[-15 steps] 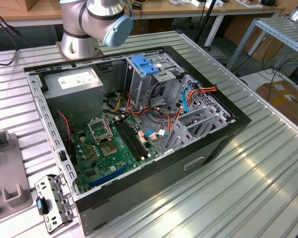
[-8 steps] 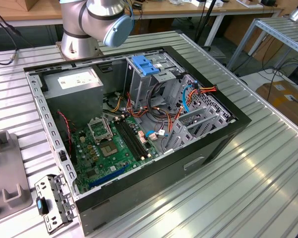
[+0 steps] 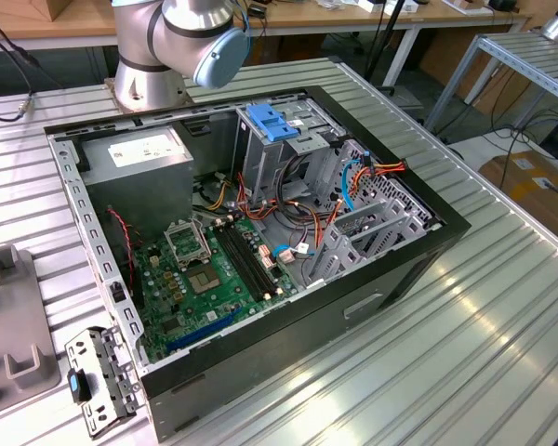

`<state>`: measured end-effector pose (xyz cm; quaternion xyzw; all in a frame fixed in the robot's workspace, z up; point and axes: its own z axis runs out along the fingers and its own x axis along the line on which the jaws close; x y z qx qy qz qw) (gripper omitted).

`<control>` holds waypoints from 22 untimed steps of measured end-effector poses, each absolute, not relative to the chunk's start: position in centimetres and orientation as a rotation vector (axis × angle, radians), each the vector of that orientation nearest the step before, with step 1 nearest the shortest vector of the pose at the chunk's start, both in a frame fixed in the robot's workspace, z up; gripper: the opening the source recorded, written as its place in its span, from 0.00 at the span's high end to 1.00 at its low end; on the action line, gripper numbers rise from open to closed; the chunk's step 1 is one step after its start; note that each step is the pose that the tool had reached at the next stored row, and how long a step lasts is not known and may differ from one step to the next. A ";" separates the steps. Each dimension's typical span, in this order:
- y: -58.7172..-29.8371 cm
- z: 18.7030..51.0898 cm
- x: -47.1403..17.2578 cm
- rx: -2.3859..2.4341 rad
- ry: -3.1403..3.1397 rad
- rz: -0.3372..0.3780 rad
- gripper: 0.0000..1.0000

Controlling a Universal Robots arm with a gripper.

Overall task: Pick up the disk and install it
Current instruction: 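Pick up the disk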

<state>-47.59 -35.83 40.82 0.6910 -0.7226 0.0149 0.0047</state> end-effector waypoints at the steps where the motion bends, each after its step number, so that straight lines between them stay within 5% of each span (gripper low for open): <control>1: -35.8 40.8 -47.6 2.164 -2.263 0.047 0.63; 22: -35.8 43.7 -47.3 2.165 -2.264 0.045 0.63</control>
